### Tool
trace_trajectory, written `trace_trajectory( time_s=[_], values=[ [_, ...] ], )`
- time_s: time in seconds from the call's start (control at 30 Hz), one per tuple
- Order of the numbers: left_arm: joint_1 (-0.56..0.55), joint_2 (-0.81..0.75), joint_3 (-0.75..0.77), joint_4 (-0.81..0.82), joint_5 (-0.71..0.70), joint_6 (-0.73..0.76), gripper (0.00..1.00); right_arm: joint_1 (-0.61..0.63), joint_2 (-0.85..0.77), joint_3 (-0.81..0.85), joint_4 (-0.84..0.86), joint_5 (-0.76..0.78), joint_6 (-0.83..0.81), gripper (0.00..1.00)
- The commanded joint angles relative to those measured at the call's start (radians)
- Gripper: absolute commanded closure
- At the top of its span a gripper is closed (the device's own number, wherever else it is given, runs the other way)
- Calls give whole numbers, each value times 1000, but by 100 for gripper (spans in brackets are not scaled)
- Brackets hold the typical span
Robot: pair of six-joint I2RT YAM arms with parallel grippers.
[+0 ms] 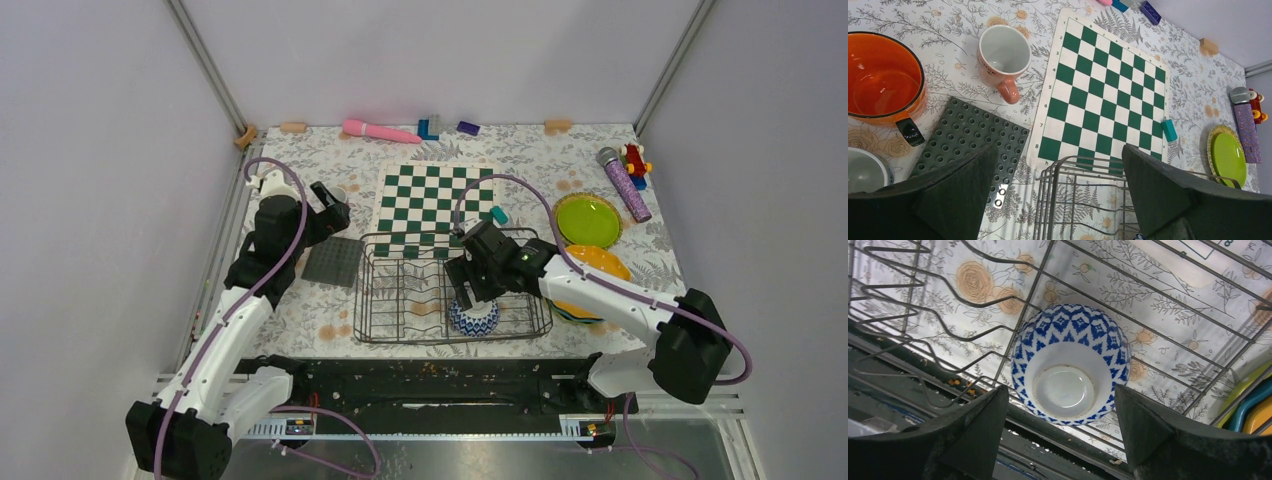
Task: Unload the mixed dishes from the dish rack
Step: Pick up the bowl from the dish rack.
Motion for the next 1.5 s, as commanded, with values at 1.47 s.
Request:
trace_trajectory(
  time_s=[1.47],
  values=[
    [-1, 16, 7, 26, 33, 22, 1, 57, 97, 83, -163, 111, 93, 31]
  ],
)
